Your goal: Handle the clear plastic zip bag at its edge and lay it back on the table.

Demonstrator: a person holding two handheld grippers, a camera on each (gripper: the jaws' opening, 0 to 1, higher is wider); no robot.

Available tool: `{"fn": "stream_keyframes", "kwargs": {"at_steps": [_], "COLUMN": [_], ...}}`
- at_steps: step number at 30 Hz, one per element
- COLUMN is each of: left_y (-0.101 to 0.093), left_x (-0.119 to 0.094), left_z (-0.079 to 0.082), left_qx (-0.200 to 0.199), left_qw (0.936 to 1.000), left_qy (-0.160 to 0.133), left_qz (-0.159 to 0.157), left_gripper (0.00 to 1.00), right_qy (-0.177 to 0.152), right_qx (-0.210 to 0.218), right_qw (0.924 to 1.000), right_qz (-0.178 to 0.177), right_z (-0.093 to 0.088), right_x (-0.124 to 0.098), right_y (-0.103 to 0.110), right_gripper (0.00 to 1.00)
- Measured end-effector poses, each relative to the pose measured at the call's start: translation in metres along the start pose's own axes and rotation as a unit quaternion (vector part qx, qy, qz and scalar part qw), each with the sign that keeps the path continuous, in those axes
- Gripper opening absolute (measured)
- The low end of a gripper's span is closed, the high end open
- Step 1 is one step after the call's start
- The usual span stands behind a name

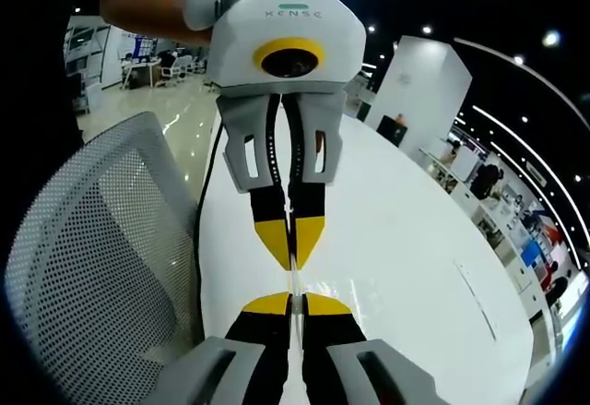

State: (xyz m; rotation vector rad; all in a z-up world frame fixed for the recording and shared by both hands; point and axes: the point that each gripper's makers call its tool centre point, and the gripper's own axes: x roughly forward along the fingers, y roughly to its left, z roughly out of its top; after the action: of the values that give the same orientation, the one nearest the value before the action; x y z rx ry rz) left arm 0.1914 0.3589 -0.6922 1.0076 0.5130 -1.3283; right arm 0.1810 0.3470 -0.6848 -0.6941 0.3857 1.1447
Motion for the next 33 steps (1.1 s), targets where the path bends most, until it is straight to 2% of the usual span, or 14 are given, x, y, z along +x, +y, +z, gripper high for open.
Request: {"fn": "stream_keyframes", "kwargs": {"at_steps": [33], "left_y": [0.0013], "left_x": [-0.0033], "left_z": [-0.0087], "left_qx": [-0.010], "left_qw": [0.9999], "left_qy": [0.005], "left_qz": [0.002], "left_gripper": [0.00], "right_qy": [0.005], "right_qx": [0.008], "right_qw": [0.9999], "right_qz": [-0.006], "right_z": [-0.0072], "right_x": [-0.0045], "right_y": [-0.0021], "right_gripper": [0.00]}}
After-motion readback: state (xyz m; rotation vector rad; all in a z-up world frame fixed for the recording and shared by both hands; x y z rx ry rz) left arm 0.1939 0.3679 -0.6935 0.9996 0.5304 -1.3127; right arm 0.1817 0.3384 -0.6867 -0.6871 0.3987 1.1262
